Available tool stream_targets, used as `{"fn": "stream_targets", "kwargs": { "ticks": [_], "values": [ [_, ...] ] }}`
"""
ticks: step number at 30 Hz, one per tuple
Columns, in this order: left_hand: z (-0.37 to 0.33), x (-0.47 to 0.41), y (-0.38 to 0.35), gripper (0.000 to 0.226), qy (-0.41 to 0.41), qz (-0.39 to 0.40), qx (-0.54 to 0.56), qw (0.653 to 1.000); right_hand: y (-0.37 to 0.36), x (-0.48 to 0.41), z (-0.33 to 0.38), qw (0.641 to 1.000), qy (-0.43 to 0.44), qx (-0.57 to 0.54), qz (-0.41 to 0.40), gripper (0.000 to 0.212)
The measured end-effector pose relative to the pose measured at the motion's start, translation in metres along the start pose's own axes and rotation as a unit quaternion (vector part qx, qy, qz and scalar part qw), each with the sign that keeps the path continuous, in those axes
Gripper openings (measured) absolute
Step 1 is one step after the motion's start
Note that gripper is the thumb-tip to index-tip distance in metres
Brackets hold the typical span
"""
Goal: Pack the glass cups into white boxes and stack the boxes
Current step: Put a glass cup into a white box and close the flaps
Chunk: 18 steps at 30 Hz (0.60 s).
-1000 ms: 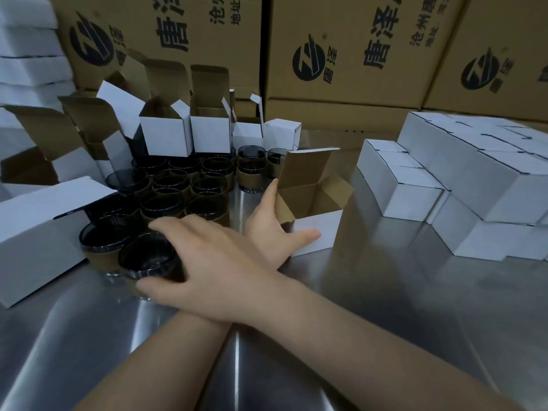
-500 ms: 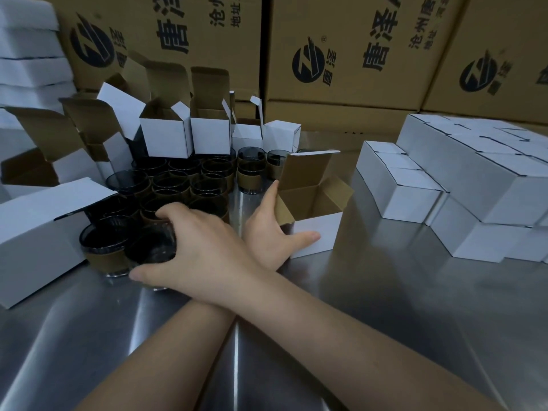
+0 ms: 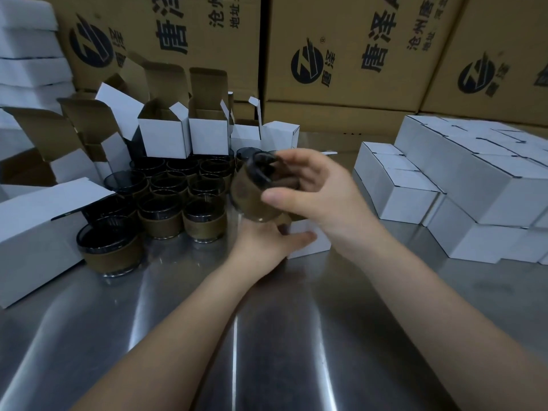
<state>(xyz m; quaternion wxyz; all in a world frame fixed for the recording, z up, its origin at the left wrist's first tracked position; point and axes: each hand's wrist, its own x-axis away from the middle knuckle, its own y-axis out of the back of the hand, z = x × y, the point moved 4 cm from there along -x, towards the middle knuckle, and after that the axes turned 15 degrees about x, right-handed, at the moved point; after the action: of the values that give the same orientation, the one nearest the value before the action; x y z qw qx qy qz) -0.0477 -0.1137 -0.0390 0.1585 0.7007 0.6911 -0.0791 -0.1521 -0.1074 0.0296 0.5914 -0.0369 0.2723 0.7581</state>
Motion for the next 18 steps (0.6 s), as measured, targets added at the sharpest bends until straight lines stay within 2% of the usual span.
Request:
{"fn": "stream_targets", "kwargs": {
  "ticks": [2, 3, 6, 8, 13, 15, 18],
  "values": [
    [0.005, 0.0, 0.001, 0.052, 0.005, -0.001, 0.005, 1.0, 0.017, -0.001, -0.005, 1.0, -0.005, 0.001, -0.006, 0.059],
    [0.009, -0.001, 0.002, 0.053, -0.007, -0.001, 0.015, 1.0, 0.023, -0.001, -0.008, 1.0, -0.007, 0.0, -0.014, 0.059],
    [0.007, 0.0, 0.003, 0.075, -0.015, 0.002, 0.024, 1.0, 0.036, -0.001, -0.016, 0.999, -0.02, -0.018, -0.042, 0.059],
    [0.008, 0.0, 0.004, 0.085, 0.005, 0.0, 0.027, 1.0, 0.039, -0.001, -0.021, 0.998, -0.027, -0.023, -0.052, 0.051],
    [0.012, -0.001, 0.006, 0.082, 0.002, 0.001, 0.005, 1.0, 0.043, 0.001, -0.025, 0.994, -0.057, -0.022, -0.088, 0.048],
    [0.011, -0.002, 0.005, 0.083, -0.002, 0.01, 0.002, 1.0, 0.043, 0.001, -0.024, 0.994, -0.057, -0.016, -0.091, 0.04],
    [0.01, -0.002, 0.003, 0.092, -0.006, 0.022, 0.003, 1.0, 0.047, 0.003, -0.023, 0.993, -0.043, -0.005, -0.107, 0.038]
  ]
}}
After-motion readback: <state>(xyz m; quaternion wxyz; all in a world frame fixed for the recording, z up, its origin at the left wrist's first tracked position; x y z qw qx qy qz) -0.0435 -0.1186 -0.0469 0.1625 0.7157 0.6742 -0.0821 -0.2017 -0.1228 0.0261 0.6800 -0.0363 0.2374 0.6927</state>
